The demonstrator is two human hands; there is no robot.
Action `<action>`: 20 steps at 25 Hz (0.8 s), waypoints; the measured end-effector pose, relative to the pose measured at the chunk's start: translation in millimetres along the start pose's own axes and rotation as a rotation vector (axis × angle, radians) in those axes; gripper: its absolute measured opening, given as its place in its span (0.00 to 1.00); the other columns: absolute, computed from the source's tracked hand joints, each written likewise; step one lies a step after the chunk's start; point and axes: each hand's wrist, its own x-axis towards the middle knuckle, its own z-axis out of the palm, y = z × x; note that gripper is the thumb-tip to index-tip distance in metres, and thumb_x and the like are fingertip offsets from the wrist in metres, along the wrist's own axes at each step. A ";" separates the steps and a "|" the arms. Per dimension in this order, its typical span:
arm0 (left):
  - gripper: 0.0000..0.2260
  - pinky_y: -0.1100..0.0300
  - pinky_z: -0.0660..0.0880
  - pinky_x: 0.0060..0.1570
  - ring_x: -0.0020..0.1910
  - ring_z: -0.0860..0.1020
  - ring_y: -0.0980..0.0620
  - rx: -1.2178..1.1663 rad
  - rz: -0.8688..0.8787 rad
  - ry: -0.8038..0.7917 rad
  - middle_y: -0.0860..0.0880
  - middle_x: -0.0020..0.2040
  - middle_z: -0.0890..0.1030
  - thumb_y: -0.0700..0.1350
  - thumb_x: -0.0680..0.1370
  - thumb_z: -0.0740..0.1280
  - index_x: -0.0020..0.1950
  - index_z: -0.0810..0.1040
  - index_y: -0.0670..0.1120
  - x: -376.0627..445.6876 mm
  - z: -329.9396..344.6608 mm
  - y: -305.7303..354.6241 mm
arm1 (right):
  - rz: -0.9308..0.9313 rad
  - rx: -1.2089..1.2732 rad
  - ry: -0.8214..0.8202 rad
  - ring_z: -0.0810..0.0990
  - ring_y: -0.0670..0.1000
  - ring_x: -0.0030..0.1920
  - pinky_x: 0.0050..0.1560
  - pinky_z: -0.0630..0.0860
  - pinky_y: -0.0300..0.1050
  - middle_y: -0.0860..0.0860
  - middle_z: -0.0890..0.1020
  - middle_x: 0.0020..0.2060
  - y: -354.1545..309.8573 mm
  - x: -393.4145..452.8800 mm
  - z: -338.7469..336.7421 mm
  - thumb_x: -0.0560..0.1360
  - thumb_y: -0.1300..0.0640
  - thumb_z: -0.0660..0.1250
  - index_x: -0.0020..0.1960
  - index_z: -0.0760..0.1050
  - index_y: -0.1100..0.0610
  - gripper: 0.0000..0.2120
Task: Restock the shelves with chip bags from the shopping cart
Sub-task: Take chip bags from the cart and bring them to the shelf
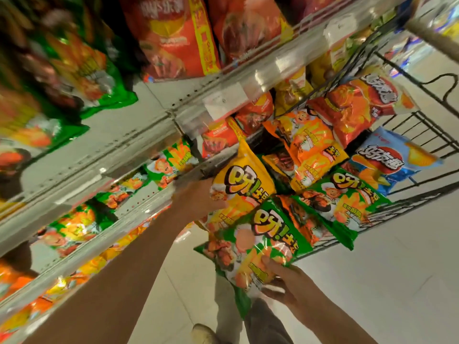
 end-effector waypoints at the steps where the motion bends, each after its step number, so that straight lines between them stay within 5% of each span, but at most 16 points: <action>1: 0.25 0.53 0.77 0.57 0.59 0.80 0.50 0.042 0.018 0.008 0.53 0.60 0.83 0.59 0.72 0.76 0.67 0.79 0.55 -14.9 -9.5 1.2 | -0.030 -0.010 -0.010 0.83 0.59 0.58 0.62 0.78 0.59 0.57 0.86 0.54 2.5 -8.0 3.3 0.65 0.48 0.79 0.61 0.80 0.57 0.27; 4: 0.21 0.63 0.75 0.45 0.52 0.81 0.52 0.022 0.085 0.052 0.55 0.50 0.83 0.59 0.73 0.76 0.63 0.80 0.56 -57.9 -41.4 -4.7 | -0.159 -0.025 0.042 0.82 0.60 0.60 0.66 0.76 0.61 0.56 0.87 0.54 7.2 -33.6 18.2 0.67 0.51 0.78 0.62 0.80 0.61 0.26; 7: 0.17 0.63 0.75 0.50 0.54 0.79 0.54 -0.089 0.150 0.085 0.57 0.54 0.83 0.57 0.76 0.74 0.63 0.79 0.61 -110.6 -72.4 -16.8 | -0.300 -0.105 0.075 0.84 0.59 0.58 0.67 0.74 0.61 0.56 0.87 0.53 8.1 -64.7 46.3 0.73 0.50 0.74 0.60 0.80 0.62 0.21; 9: 0.07 0.60 0.72 0.49 0.50 0.79 0.59 -0.122 0.207 0.112 0.61 0.49 0.83 0.56 0.76 0.74 0.51 0.80 0.66 -145.6 -88.1 -28.5 | -0.379 -0.162 0.070 0.86 0.58 0.53 0.60 0.78 0.58 0.57 0.87 0.51 6.5 -85.7 64.0 0.74 0.49 0.72 0.58 0.82 0.61 0.19; 11: 0.08 0.65 0.71 0.42 0.41 0.78 0.66 -0.204 0.281 0.149 0.63 0.40 0.83 0.53 0.76 0.75 0.42 0.80 0.67 -178.6 -102.1 -45.3 | -0.467 -0.205 0.063 0.87 0.55 0.50 0.53 0.78 0.54 0.56 0.87 0.50 5.1 -106.5 81.2 0.74 0.49 0.72 0.56 0.83 0.59 0.17; 13: 0.03 0.65 0.72 0.40 0.37 0.77 0.65 -0.305 0.288 0.182 0.61 0.40 0.83 0.55 0.76 0.75 0.47 0.83 0.63 -207.4 -114.6 -62.5 | -0.564 -0.241 0.060 0.87 0.54 0.47 0.51 0.80 0.53 0.55 0.88 0.49 2.2 -122.0 93.4 0.71 0.48 0.73 0.53 0.84 0.57 0.15; 16: 0.16 0.57 0.78 0.47 0.47 0.82 0.62 -0.372 0.311 0.262 0.61 0.49 0.86 0.63 0.72 0.74 0.59 0.81 0.63 -243.7 -130.0 -83.3 | -0.658 -0.283 0.004 0.87 0.49 0.39 0.36 0.80 0.43 0.54 0.88 0.42 -4.9 -138.9 115.6 0.67 0.47 0.75 0.48 0.86 0.57 0.15; 18: 0.15 0.60 0.79 0.47 0.47 0.83 0.63 -0.427 0.333 0.308 0.61 0.48 0.86 0.62 0.73 0.74 0.57 0.81 0.62 -265.6 -134.1 -91.1 | -0.664 -0.312 -0.023 0.88 0.53 0.45 0.40 0.81 0.46 0.55 0.88 0.47 -13.0 -143.5 131.3 0.67 0.47 0.76 0.51 0.85 0.57 0.18; 20: 0.09 0.64 0.75 0.43 0.42 0.80 0.60 -0.481 0.372 0.366 0.54 0.43 0.83 0.54 0.77 0.73 0.53 0.81 0.51 -283.2 -133.0 -100.5 | -0.680 -0.333 -0.074 0.87 0.57 0.50 0.47 0.84 0.52 0.58 0.87 0.51 -22.3 -143.0 147.9 0.69 0.47 0.76 0.53 0.85 0.58 0.18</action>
